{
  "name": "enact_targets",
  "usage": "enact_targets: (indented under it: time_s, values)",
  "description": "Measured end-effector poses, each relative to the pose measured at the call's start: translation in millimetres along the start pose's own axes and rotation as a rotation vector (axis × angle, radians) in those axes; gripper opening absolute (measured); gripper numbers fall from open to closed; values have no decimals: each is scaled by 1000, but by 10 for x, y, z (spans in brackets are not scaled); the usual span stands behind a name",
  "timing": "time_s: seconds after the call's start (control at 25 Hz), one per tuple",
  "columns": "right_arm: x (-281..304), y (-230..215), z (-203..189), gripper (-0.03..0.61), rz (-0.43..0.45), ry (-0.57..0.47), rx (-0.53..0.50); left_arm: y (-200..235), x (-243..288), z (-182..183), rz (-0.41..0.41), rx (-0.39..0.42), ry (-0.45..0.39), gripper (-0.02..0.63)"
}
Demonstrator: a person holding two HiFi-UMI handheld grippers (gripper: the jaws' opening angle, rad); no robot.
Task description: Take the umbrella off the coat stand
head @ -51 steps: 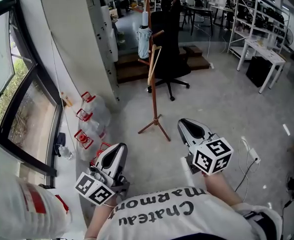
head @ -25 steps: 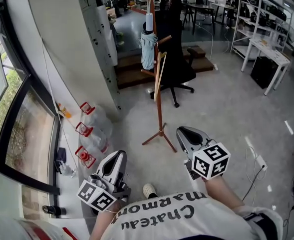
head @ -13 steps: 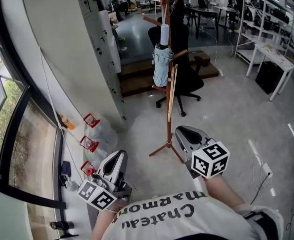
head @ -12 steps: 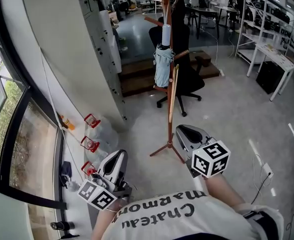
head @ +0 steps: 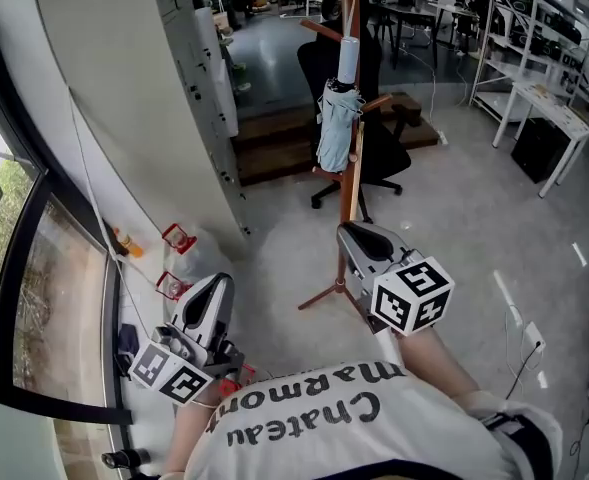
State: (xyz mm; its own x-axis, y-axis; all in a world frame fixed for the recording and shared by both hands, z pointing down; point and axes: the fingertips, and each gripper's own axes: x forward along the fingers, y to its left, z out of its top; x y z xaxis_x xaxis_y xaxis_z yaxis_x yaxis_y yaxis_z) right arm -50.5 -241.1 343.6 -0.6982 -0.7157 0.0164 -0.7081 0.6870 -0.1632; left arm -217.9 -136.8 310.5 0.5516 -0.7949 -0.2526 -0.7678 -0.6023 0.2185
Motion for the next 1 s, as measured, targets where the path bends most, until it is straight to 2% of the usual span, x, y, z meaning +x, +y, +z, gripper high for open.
enact_targets:
  time_s: [0.32, 0.52, 0.72, 0.8, 0.88, 1.0]
  values:
    - [153, -321, -19, 43, -56, 44, -52, 455, 99, -83, 31, -40, -9, 23]
    - [252, -665, 269, 44, -101, 4, -58, 625, 149, -188, 56, -90, -3, 23]
    - [435, -1011, 644, 47, -138, -68, -68, 781, 254, -99, 93, -72, -28, 23]
    - [505, -1119, 765, 75, -138, -92, -73, 850, 293, -77, 113, -56, -23, 23]
    - [597, -1220, 892, 143, -128, -114, -74, 905, 340, -62, 132, -42, -24, 23]
    - [703, -1360, 1099, 156, -114, -156, -70, 984, 398, -64, 156, -37, -25, 23]
